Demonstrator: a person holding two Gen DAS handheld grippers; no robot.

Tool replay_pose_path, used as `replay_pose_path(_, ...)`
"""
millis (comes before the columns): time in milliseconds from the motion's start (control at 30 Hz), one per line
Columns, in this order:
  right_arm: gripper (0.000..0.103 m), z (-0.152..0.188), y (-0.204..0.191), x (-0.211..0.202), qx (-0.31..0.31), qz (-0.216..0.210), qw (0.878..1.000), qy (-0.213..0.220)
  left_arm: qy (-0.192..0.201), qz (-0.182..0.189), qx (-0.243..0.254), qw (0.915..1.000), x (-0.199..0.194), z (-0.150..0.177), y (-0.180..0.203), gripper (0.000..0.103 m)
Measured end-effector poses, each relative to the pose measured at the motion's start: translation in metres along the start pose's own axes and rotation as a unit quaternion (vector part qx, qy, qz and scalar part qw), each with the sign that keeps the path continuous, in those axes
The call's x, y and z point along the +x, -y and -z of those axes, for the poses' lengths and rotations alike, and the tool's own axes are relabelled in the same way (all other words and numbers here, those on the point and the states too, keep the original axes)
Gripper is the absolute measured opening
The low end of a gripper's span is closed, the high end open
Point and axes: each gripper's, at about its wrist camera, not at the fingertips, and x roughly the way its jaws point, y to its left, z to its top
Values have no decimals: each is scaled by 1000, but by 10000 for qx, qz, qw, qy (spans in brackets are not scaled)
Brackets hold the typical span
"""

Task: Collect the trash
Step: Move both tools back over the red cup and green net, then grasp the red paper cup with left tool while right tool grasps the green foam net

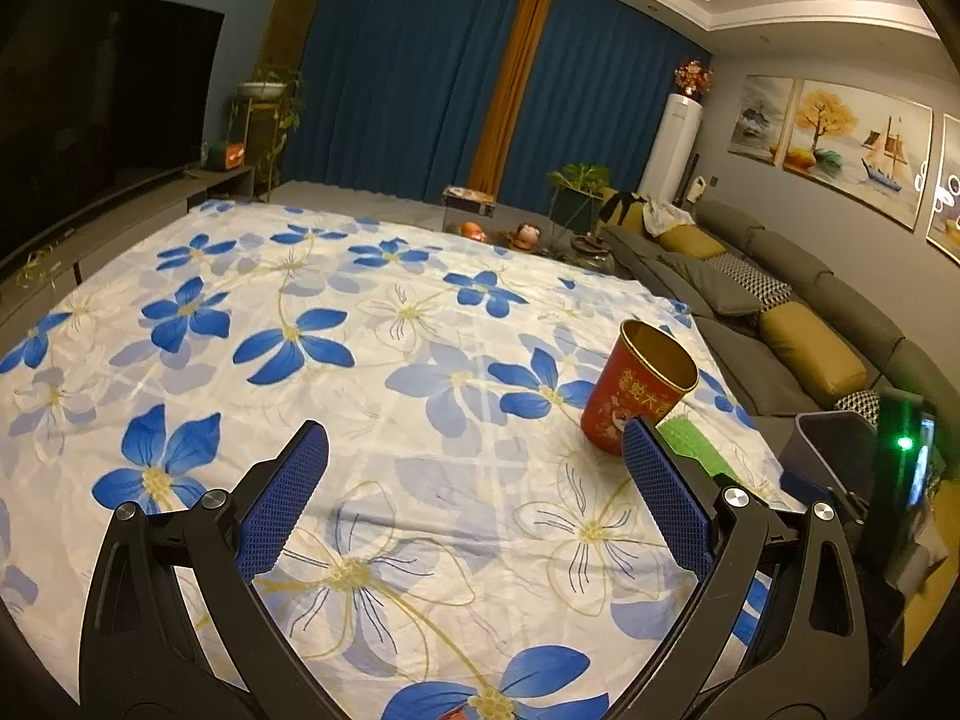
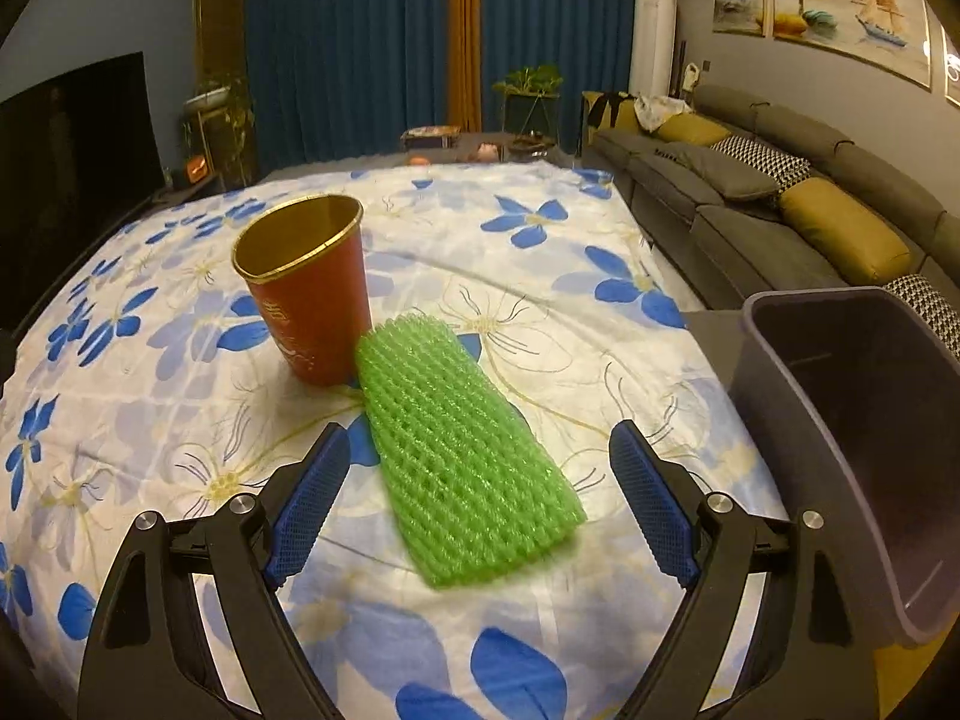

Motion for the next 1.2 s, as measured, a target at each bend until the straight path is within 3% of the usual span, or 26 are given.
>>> replay_pose_path(533, 72, -2, 4, 32, 93, -163, 9977, -651, -109, 34, 77, 9999, 5, 6, 5, 97)
replay_pose_path(867, 67, -1, 4, 38, 99, -290, 9966, -764, -123, 49, 200, 9997, 6, 8, 12, 97)
replay_pose_path(1033, 56, 0, 5, 36, 108, -395, 9965, -728, -133, 134, 339, 9992, 6, 8, 21, 97)
replay_pose_path(1200, 29, -1, 6, 32, 137, -552, 9966, -603, -133, 341, 516, 9980, 8, 6, 34, 97)
